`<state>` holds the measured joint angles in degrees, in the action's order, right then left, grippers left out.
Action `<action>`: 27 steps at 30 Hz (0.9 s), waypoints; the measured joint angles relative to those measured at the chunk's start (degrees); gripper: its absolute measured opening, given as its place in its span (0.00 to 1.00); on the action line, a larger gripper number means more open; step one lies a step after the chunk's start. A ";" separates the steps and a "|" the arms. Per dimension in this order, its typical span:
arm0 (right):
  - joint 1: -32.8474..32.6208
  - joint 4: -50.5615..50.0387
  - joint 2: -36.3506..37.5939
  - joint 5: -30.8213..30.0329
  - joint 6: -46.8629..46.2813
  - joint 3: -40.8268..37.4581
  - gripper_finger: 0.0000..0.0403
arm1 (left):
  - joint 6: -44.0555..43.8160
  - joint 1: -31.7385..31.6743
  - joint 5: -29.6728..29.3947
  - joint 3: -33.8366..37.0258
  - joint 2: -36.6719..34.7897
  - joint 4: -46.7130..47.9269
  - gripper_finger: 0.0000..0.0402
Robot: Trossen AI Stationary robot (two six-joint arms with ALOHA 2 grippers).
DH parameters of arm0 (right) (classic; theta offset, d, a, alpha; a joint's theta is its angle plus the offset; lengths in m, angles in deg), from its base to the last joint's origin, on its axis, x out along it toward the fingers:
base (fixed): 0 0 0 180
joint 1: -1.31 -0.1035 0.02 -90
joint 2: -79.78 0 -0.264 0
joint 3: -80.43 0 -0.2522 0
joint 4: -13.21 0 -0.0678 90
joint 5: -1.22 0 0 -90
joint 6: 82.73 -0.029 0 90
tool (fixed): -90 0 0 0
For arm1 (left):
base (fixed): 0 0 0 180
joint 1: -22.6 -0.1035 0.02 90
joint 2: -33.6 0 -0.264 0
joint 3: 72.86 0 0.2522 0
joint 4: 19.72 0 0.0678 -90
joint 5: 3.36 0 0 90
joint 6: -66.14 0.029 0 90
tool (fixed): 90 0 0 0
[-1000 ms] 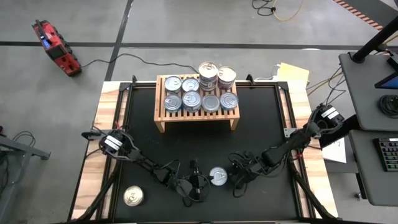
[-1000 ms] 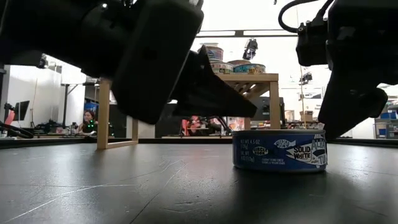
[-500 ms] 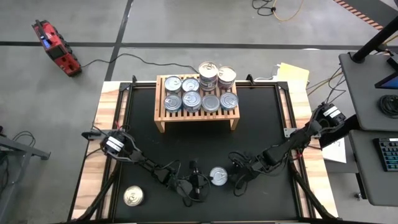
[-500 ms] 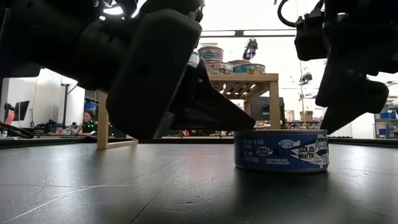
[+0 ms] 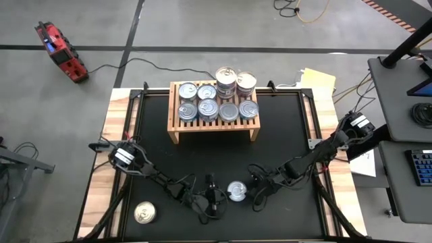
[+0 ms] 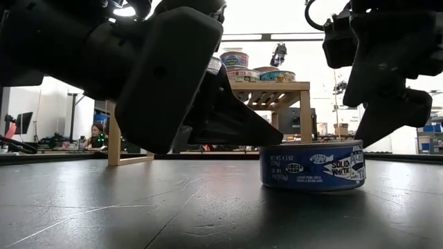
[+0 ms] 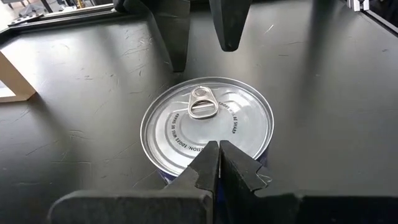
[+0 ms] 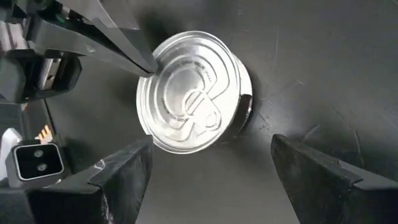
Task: Stack canned seafood by type on shelf
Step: Stack the blue tuna can on top of the blue tuna can
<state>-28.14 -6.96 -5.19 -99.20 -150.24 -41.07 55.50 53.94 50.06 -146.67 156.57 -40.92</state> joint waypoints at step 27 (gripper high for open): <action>0.11 4.61 -0.11 -3.72 1.52 0.00 0.84 | -0.60 0.81 0.79 0.41 0.41 1.43 0.00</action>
<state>-28.03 -2.35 -5.30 -102.93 -148.71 -41.07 54.89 54.74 50.85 -146.26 156.98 -39.50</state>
